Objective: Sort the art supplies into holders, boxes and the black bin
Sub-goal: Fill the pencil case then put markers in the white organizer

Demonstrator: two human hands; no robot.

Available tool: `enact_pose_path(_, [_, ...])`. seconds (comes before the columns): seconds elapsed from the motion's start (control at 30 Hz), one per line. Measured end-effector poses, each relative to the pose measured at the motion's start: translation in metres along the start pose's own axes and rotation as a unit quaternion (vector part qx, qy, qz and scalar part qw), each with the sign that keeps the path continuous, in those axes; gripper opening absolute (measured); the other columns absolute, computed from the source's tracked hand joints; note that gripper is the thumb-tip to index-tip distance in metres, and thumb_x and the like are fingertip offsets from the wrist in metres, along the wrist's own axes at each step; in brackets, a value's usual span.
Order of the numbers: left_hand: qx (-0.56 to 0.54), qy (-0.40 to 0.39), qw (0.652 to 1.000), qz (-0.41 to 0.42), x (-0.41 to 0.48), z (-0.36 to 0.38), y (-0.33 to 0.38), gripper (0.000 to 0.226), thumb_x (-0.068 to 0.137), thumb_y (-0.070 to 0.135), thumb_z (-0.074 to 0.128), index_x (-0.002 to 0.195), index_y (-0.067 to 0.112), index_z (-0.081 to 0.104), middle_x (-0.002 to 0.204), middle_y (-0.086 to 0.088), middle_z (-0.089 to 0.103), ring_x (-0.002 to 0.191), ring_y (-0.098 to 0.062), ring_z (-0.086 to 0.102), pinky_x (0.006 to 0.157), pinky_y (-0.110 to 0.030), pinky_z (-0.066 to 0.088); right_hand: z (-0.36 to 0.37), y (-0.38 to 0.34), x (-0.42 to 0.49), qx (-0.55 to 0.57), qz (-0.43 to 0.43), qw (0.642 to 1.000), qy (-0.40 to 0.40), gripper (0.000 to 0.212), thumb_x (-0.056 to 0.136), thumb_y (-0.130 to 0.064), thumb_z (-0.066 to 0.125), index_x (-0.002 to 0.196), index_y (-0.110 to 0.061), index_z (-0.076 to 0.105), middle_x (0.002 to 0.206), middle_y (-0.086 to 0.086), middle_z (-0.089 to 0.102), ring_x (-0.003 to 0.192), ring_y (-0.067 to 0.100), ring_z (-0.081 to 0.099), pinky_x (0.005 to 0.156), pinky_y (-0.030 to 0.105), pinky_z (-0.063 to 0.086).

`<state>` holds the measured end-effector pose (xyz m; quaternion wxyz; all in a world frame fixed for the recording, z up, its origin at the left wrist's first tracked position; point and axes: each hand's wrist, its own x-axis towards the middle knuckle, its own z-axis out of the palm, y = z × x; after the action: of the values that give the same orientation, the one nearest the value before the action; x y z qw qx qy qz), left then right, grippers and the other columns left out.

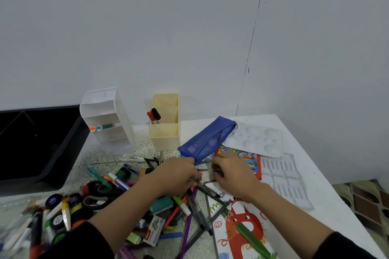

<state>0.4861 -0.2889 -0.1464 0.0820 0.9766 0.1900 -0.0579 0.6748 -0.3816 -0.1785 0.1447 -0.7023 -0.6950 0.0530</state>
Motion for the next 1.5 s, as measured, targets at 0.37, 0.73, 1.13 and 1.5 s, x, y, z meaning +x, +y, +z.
enact_pose_path(0.37, [-0.189,0.048,0.981,0.016,-0.011,-0.005,-0.008,0.013,0.092,0.033,0.071,0.091,0.033,0.058,0.093,0.017,0.054,0.083,-0.002,0.054,0.075,-0.021,0.047,-0.041,-0.01,0.007,0.407,0.141,0.889,0.155,0.016,0.091,-0.027,0.073,0.084,-0.014,0.068,0.076,0.006,0.065,0.075,0.031,0.062,0.072,0.043,0.056])
enact_pose_path(0.73, [-0.402,0.318,0.845,-0.151,-0.054,-0.028,-0.057,0.015,0.099,0.015,0.061,0.111,0.024,0.06,0.1,0.004,0.074,0.093,-0.008,0.072,0.089,-0.035,0.058,-0.055,-0.053,0.054,0.476,0.063,0.866,0.136,0.021,0.104,-0.032,0.051,0.108,-0.012,0.055,0.088,0.008,0.071,0.077,0.025,0.071,0.078,0.053,0.058])
enact_pose_path(1.13, [-0.311,0.314,0.861,-0.251,-0.028,-0.021,-0.104,0.003,0.099,0.022,0.063,0.101,0.025,0.062,0.098,0.009,0.068,0.089,-0.011,0.069,0.08,-0.033,0.057,-0.017,-0.089,0.13,0.3,-0.032,0.948,0.105,0.016,0.103,-0.025,0.054,0.107,-0.011,0.062,0.097,0.004,0.07,0.089,0.019,0.066,0.081,0.044,0.054])
enact_pose_path(1.5, [-0.284,0.343,0.863,-0.239,-0.034,0.006,-0.106,0.03,0.097,0.017,0.066,0.126,0.018,0.064,0.116,0.007,0.061,0.09,0.004,0.059,0.075,-0.007,0.047,0.012,-0.09,0.144,0.254,-0.068,0.965,0.008,0.04,0.098,-0.024,0.065,0.136,-0.022,0.056,0.118,0.002,0.072,0.109,0.015,0.067,0.093,0.025,0.051])
